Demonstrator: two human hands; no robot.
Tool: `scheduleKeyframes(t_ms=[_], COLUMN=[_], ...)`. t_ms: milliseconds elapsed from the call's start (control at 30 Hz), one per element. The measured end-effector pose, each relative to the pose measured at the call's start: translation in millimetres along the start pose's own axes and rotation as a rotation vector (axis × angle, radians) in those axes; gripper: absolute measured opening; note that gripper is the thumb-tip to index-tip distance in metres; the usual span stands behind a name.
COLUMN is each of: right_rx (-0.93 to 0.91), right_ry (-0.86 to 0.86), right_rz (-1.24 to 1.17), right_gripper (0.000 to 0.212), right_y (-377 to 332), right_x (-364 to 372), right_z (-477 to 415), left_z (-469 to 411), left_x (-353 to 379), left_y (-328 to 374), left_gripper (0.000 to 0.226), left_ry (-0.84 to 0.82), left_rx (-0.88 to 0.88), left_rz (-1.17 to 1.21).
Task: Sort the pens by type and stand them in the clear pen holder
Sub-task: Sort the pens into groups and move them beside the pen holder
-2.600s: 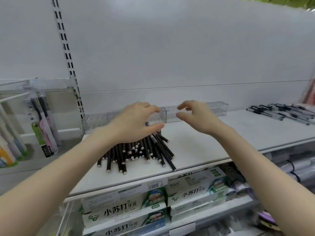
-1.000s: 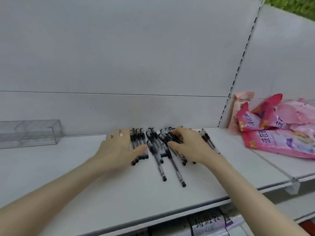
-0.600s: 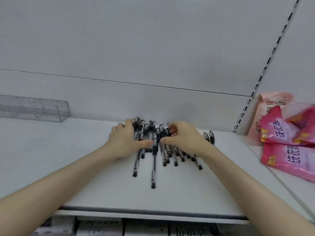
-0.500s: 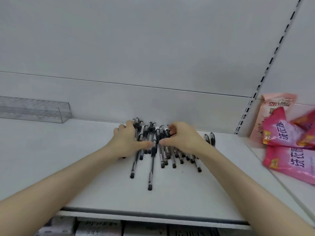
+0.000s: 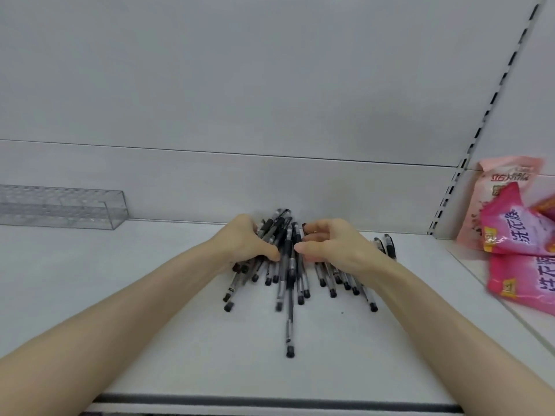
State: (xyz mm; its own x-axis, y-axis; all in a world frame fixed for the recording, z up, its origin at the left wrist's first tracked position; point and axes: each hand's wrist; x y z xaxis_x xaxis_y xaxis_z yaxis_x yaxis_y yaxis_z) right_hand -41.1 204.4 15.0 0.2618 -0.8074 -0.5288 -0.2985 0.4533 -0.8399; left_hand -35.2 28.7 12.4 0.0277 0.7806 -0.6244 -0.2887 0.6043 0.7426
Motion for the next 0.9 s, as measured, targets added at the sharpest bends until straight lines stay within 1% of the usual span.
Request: scheduleKeyframes(t_ms=[100,200,267,333,400,467,533,633,733,800,900], right_rx=[-0.01,-0.011,-0.009,0.001,0.017,0.031,0.044,0.051,0.04,0.016,-0.031], right_ry=[0.002,-0.01,-0.012,-0.001,0.012,0.03,0.057,0.09,0.105,0.12,0.158], right_rz=[0.005,-0.021,-0.075,-0.185,-0.298,-0.391,-0.469,-0.502,-0.495,-0.508,-0.56], right_gripper=[0.059,0.064,0.063,0.06,0.057,0.055,0.051,0.047,0.043,0.039,0.033], right_y=[-1.8,-0.7,0.6,0.7,-0.4,-0.6,-1.0,-2.2,-5.4,-6.7,-11.2], right_x=[1.7,3.5,5.1,5.9,5.3,5.1,6.9,11.0,11.6,10.4,9.1], right_z=[-0.1,-0.3,-1.4,-2.1,-2.6,-3.1,-3.2,-3.9,-2.5,-2.2,-1.9], left_z=[-5.7,-4.5,-4.0,-3.2,-1.4,0.9,2.5,4.9,5.3,6.8,12.3], left_x=[-2.5,1.0,3.9,5.0,4.5,3.8,3.0,3.5,6.1,6.5,6.1], left_y=[-0.3,-0.1,-1.7,-3.4,-4.4,-5.7,-7.1,-5.6,-1.8,0.4,3.5], left_gripper=[0.023,0.015,0.013,0.01,0.013,0.025,0.032,0.025,0.02,0.014,0.011], left_ry=[-0.031,-0.043,-0.059,-0.076,-0.087,-0.073,-0.084,-0.119,-0.102,-0.101,-0.164], left_rx=[0.0,0.022,0.033,0.047,0.056,0.058,0.06,0.062,0.058,0.025,-0.002], left_rz=[-0.039,-0.007,0.003,0.038,0.085,0.101,0.141,0.202,0.224,0.297,0.492])
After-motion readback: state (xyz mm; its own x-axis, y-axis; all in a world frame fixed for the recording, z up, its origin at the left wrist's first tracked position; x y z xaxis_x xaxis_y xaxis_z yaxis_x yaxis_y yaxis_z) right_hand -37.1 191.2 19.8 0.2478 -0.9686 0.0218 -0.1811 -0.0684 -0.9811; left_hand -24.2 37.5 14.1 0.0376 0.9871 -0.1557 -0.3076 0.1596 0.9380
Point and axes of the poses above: each hand's wrist, its own z-axis away from the middle knuckle, its own x-axis out of the palm, y = z × x, and after that the axes turned 12 degrees about -x, right-handed
